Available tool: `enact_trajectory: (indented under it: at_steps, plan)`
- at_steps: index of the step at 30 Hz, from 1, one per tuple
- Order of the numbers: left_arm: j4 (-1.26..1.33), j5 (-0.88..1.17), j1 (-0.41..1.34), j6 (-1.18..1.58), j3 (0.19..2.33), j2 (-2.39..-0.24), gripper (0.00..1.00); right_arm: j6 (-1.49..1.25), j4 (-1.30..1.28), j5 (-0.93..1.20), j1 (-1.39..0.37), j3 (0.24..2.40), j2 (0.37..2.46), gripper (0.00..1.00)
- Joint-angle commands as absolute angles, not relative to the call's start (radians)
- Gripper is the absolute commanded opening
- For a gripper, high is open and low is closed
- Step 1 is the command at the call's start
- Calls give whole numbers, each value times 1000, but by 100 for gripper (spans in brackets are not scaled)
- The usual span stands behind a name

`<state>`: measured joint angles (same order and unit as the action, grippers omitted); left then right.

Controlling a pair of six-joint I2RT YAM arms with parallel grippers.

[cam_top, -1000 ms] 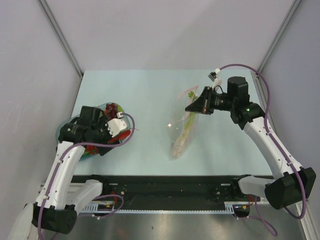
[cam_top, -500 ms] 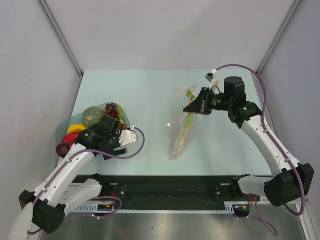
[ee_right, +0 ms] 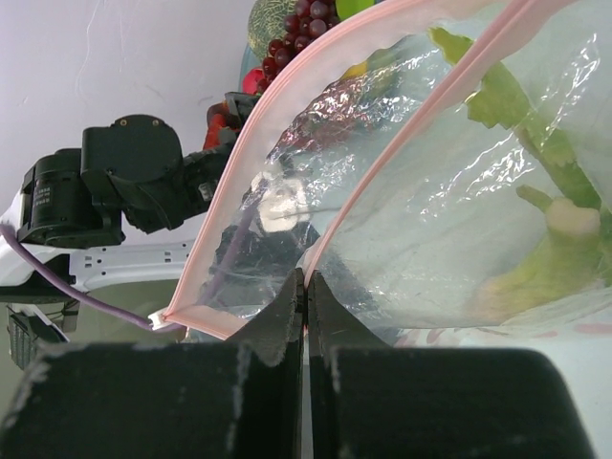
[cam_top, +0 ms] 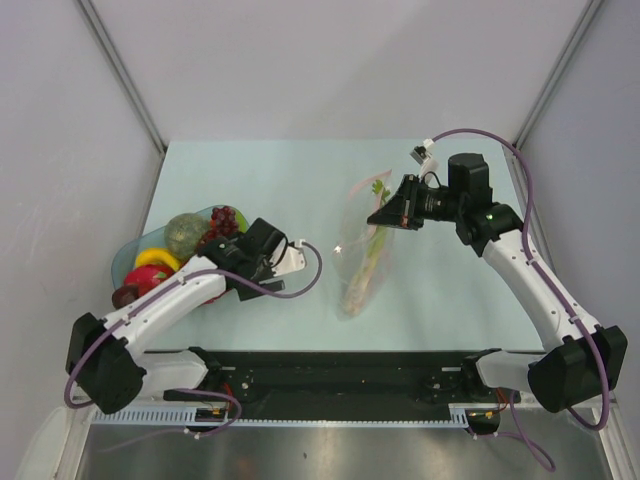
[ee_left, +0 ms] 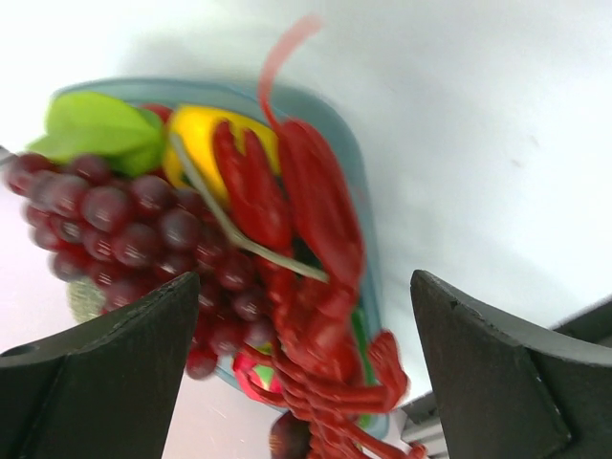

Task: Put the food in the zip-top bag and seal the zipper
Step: Pick up the fake lobster from the bin.

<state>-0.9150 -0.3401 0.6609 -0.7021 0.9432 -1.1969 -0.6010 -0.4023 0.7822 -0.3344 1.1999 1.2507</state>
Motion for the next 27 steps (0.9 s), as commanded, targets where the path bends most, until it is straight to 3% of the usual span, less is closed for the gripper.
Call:
enact_trajectory:
  at_steps: [1,19,27]
  plan:
    - [-835,-393,664,-675,1020,-1258,95,-586,-403,788,-331,1224,1244,0]
    - [-845,-428,650,-664,1020,-1405,94,-598,-379,816,-321,1204,1235,0]
    - [-911,-391,641,-657,1042,-1419,84,-595,-377,821,-321,1200,1229,0]
